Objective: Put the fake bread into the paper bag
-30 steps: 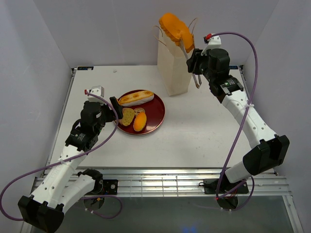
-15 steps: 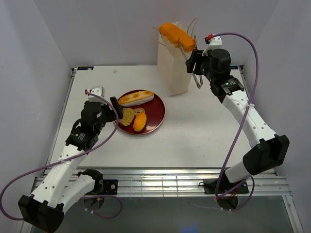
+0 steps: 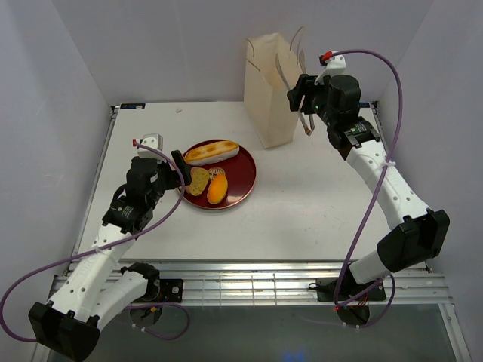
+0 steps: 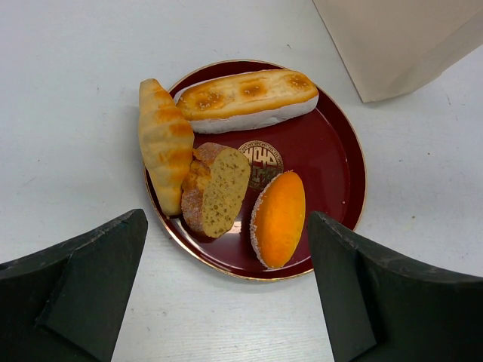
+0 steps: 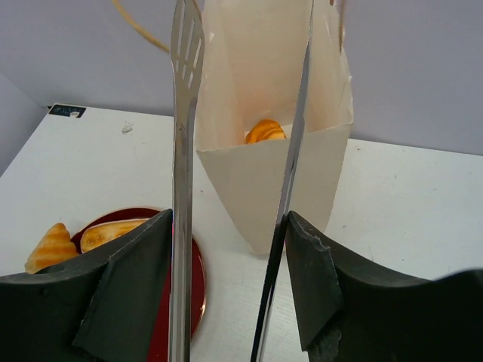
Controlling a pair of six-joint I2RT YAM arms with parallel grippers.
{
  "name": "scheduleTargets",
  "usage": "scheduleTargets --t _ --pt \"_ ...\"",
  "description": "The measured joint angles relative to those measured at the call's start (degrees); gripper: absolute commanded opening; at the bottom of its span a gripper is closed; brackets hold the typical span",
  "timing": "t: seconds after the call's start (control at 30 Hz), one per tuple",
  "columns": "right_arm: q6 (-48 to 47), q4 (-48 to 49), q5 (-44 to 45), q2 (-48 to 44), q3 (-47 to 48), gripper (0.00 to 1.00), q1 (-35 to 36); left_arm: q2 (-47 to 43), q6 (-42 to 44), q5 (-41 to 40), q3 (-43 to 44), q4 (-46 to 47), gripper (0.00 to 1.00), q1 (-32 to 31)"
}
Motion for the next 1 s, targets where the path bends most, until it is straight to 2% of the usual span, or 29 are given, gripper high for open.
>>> scheduleTargets --t 0.47,0.77,0.87,1.0 --pt "0.15 -0.33 -8.17 -5.66 -1.18 0.63 -0.02 0.48 0.04 -0.04 0.00 0.00 0.97 0.00" --pt "0.83 -0.63 -19.02 -13.38 -10.88 0.62 0.02 0.52 0.09 -1.51 0.00 0.00 0.98 0.00" --pt "0.81 -0.70 -22.43 -15.37 -15.47 0.61 0.63 0.52 0.13 -1.75 0.00 -0.02 0.88 0.00" --pt "0.79 -0.85 -24.50 -17.66 -22.49 0.61 2.54 0.50 0.61 -1.75 0.00 0.00 0.95 0.00"
